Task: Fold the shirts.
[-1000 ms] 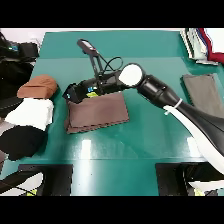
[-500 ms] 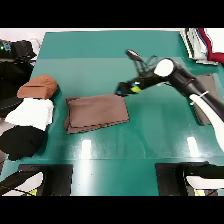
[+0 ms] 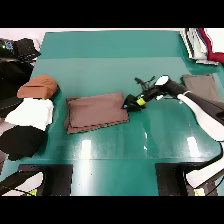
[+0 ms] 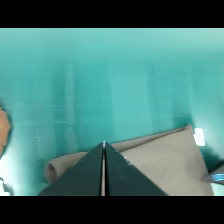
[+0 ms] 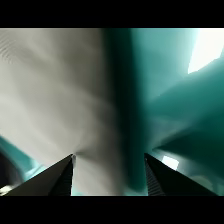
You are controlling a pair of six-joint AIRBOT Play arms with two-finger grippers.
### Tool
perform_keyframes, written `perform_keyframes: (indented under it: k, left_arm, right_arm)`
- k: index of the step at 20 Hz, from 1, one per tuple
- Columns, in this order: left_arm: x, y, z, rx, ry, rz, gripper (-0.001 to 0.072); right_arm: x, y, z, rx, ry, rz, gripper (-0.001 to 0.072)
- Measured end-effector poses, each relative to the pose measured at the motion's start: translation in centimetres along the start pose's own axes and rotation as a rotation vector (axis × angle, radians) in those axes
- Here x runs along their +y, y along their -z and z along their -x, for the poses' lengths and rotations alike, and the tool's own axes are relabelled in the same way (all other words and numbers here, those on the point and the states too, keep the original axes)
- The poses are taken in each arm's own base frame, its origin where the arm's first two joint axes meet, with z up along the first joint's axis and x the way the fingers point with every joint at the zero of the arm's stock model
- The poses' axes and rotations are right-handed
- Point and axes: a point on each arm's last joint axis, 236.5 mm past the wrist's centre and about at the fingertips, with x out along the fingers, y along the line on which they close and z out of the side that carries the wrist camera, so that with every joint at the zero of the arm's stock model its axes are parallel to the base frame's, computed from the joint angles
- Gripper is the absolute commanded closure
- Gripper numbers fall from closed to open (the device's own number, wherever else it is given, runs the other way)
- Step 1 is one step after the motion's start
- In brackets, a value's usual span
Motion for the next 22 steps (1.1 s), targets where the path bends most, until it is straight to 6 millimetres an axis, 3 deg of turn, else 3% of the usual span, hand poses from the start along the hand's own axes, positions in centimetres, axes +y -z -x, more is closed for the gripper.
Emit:
perform_keyframes:
  k: [3,4,7,9,12,16,20,22]
  left_arm:
    - [-1.1,0.1,0.0,0.003,0.042,0.004,0.0681]
    - [-1.6,0.2,-0.1,0.006,0.055,-0.001,0.0682]
    - [-4.7,0.9,-0.4,0.02,0.119,-0.04,0.0682]
    - [-7.2,1.3,-0.6,0.023,0.17,-0.075,0.0682]
    - [-10.9,1.9,-0.7,0.014,0.239,-0.123,0.0682]
    - [-14.3,2.2,-0.6,-0.011,0.305,-0.163,0.0682]
    - [-15.6,2.2,-0.5,-0.025,0.328,-0.176,0.0681]
    - [-15.8,2.1,-0.4,-0.029,0.333,-0.178,0.0681]
  right_arm:
    - [2.1,-1.0,-3.1,0.02,-0.011,0.062,0.0614]
    - [3.0,-1.6,-3.8,0.005,-0.007,0.096,0.0694]
    - [5.7,-4.2,-3.8,-0.072,-0.011,0.174,0.0695]
    - [6.2,-6.7,-1.6,-0.145,0.013,0.208,0.0695]
    - [4.6,-11.0,5.7,-0.3,0.1,0.217,0.0695]
    - [-2.2,-14.8,21.0,-0.555,0.271,0.134,0.0695]
    - [-10.7,-14.0,35.6,-0.797,0.379,-0.045,0.0695]
    - [-14.8,-12.4,41.1,-0.892,0.416,-0.14,0.0695]
